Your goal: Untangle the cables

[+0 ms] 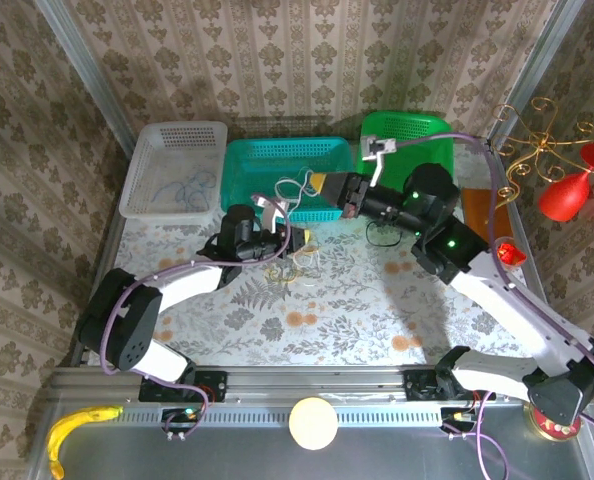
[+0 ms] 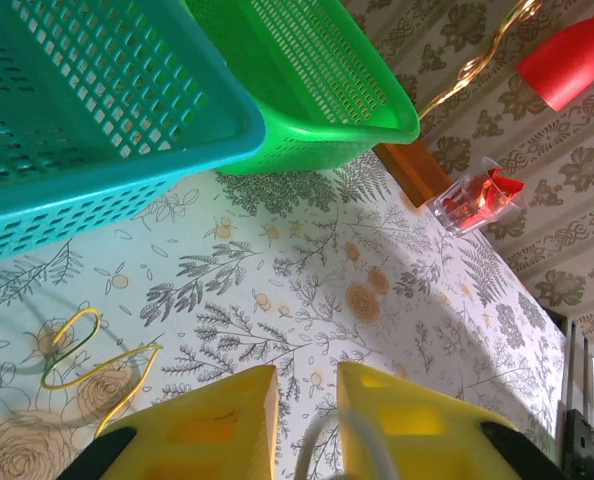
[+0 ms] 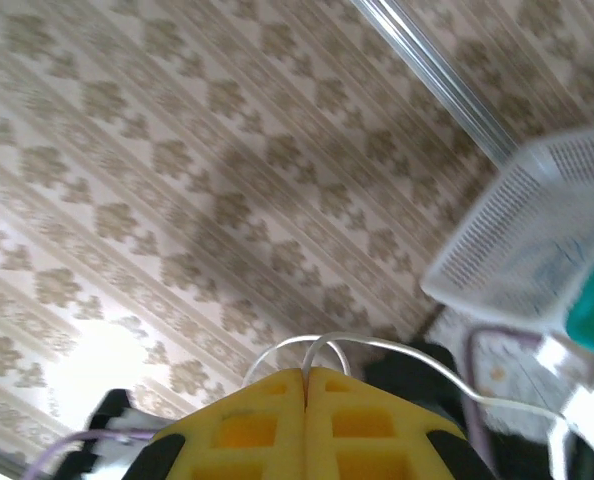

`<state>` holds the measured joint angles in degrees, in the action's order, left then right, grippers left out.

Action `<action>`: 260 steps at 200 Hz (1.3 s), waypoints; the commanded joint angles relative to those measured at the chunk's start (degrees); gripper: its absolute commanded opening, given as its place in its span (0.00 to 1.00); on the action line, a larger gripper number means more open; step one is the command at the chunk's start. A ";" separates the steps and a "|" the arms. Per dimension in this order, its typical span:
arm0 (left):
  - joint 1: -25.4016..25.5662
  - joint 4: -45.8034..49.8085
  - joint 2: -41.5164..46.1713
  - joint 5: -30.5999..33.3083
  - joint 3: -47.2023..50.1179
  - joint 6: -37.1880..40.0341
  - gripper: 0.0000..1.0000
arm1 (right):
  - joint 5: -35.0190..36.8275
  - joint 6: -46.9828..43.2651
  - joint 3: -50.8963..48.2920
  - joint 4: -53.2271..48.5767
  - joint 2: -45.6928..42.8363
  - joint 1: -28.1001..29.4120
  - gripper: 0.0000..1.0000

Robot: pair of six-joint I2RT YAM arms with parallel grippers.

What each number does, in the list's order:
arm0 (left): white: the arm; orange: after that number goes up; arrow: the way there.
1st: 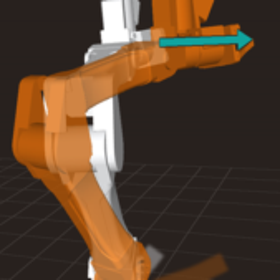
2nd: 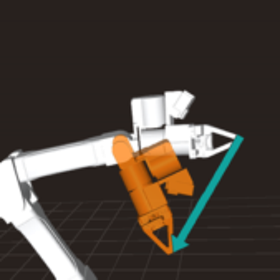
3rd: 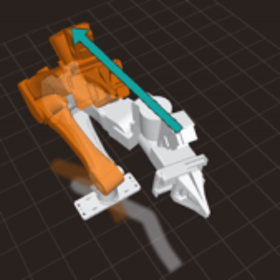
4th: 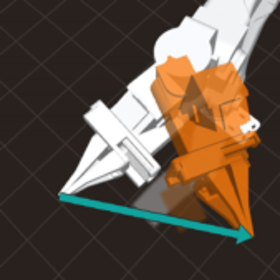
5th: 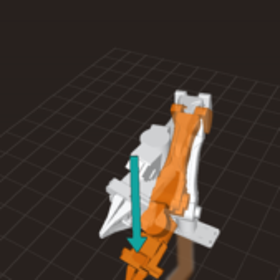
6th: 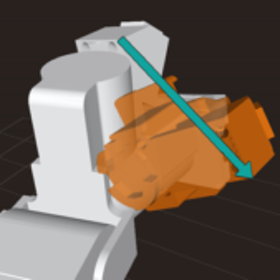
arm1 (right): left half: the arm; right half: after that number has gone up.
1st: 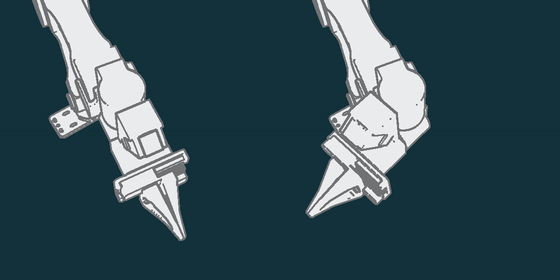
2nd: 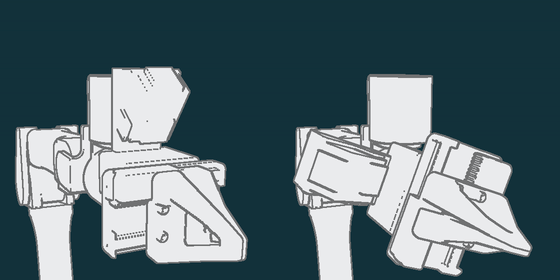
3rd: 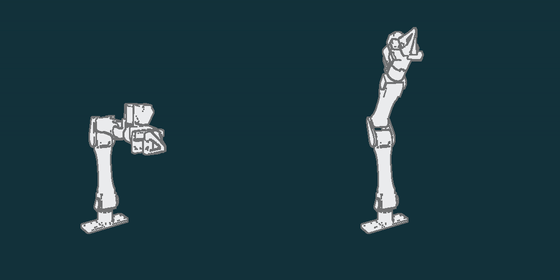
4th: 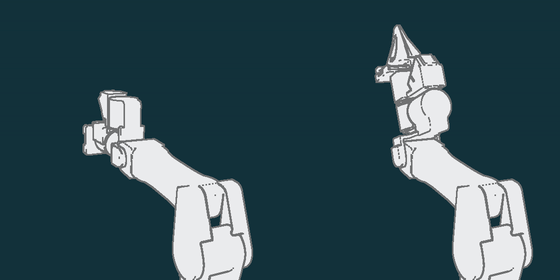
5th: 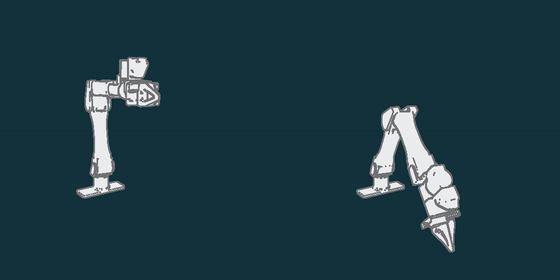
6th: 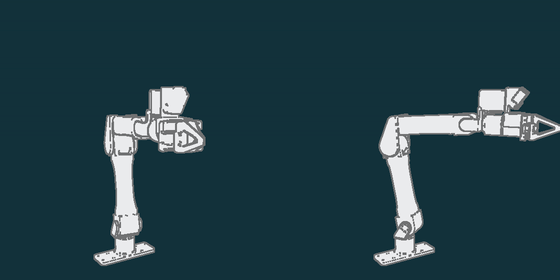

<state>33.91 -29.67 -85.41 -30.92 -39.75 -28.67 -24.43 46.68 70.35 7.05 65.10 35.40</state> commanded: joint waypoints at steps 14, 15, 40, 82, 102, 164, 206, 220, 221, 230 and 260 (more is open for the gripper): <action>-2.29 -5.49 0.50 -2.12 4.93 -1.24 0.23 | -0.06 -0.36 5.15 1.21 -2.00 -0.41 0.00; -2.37 -5.57 0.50 -2.12 5.07 -1.27 0.23 | -0.02 -0.36 5.26 1.21 -1.93 -0.44 0.00; -3.59 -7.66 0.98 -2.52 7.65 -2.56 0.11 | 0.46 -0.71 5.77 1.48 -1.60 -0.55 0.00; -4.42 -8.98 0.95 -2.43 9.82 -3.33 0.00 | 1.13 -0.71 4.61 1.49 -1.68 -1.56 0.00; -4.82 -10.37 0.05 -2.68 11.13 -3.68 0.00 | 0.91 -1.11 6.30 0.43 -2.87 -4.67 0.00; -6.05 -16.04 -1.63 -4.08 13.75 -6.43 0.00 | 1.36 -4.86 12.54 -5.76 -5.98 -11.43 0.00; -6.05 -16.47 -0.27 -5.35 11.62 -8.52 0.01 | -0.16 -0.19 2.03 -0.20 -4.82 -10.71 0.00; -6.04 -16.15 0.93 -5.51 10.95 -9.12 0.20 | 0.07 0.64 -1.24 1.47 -4.55 -10.36 0.00; -6.04 -16.09 1.03 -5.49 10.89 -9.17 0.21 | 0.12 0.67 -1.38 1.65 -4.50 -10.35 0.00; -6.11 -15.70 1.88 -5.30 10.60 -9.28 0.26 | 0.33 1.02 -2.82 2.23 -4.30 -10.26 0.00; -6.13 -13.10 4.15 -4.65 9.43 -8.81 0.25 | -0.35 0.96 -2.87 2.60 -3.00 -10.17 0.00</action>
<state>28.34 -44.80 -83.83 -34.98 -27.97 -37.34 -24.03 46.78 66.32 5.72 62.17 24.80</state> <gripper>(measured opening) 0.284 0.067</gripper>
